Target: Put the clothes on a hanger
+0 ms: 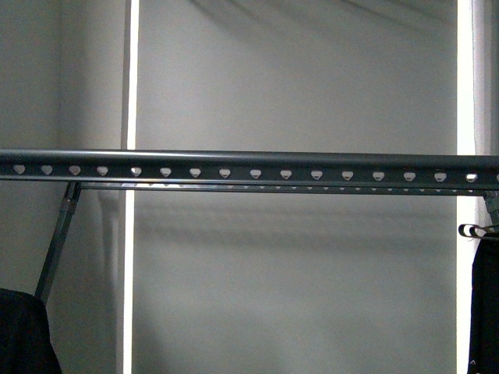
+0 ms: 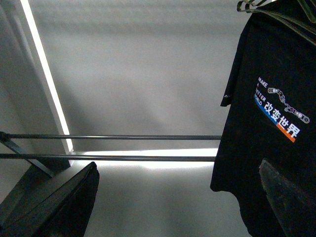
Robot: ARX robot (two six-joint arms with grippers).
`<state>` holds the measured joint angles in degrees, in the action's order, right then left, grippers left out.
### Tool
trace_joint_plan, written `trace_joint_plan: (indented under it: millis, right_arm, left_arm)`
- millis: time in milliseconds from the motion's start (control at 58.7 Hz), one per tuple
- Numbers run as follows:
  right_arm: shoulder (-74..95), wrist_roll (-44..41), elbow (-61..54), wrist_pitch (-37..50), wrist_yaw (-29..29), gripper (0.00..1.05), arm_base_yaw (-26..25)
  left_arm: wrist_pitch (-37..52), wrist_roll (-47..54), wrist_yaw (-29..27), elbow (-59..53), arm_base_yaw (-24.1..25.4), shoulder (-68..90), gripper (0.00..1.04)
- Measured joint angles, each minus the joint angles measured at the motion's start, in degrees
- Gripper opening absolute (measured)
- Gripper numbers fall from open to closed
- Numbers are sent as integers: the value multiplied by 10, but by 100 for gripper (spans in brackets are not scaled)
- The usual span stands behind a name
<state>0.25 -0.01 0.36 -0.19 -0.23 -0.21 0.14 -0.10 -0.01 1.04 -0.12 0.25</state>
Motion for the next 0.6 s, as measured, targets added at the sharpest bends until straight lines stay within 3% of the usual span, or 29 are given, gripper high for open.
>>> trace_joint_plan:
  millis: [511,596]
  right_arm:
    - [0,0,0,0,0,97,0]
    - [0,0,0,0,1,97,0]
  left_arm:
    - [0,0,1,0,0,0,98]
    - [-36,58,137,28,37,70,98]
